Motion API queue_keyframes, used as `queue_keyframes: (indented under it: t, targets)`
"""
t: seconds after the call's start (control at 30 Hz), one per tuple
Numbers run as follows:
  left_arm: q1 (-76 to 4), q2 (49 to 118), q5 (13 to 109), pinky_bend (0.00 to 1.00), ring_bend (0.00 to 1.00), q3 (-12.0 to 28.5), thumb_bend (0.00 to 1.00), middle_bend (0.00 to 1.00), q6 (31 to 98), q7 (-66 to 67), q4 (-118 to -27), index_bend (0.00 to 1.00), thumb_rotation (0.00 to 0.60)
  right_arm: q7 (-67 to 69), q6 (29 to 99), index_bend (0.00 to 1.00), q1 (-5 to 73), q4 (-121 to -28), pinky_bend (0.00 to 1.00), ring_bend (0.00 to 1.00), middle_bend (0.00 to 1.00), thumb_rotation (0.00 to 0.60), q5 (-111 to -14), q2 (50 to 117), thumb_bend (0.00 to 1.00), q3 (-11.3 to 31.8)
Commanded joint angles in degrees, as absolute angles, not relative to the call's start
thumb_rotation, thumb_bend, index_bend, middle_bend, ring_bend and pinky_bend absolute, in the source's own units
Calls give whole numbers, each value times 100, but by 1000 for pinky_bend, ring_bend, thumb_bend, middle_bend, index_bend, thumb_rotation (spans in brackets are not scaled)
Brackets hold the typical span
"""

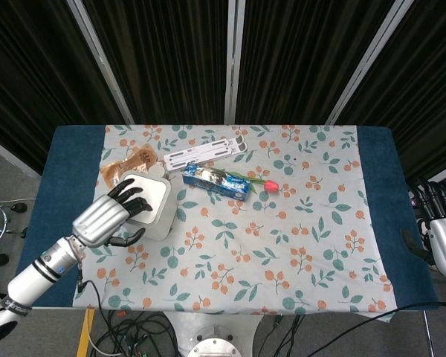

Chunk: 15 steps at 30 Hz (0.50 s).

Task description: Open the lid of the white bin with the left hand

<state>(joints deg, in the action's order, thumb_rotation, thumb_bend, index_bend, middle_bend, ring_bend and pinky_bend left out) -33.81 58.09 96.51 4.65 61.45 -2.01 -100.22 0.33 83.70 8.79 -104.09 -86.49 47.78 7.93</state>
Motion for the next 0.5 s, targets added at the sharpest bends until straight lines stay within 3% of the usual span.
queue_keyframes:
  t: [0.03,0.5]
  targets:
    - [-3357,5859,9623,45,117,404,375,298,6151,-166,-9967,288,0,49,8356,0,890,-10391,0,0,0,600,-8650,4796,310,787]
    - [-3386,6223,9569,43,117,253,373,333,6161,-7,-9683,355,0,86,8314,0,896,-10339,0,0,0,600,-8626,4843,310,742]
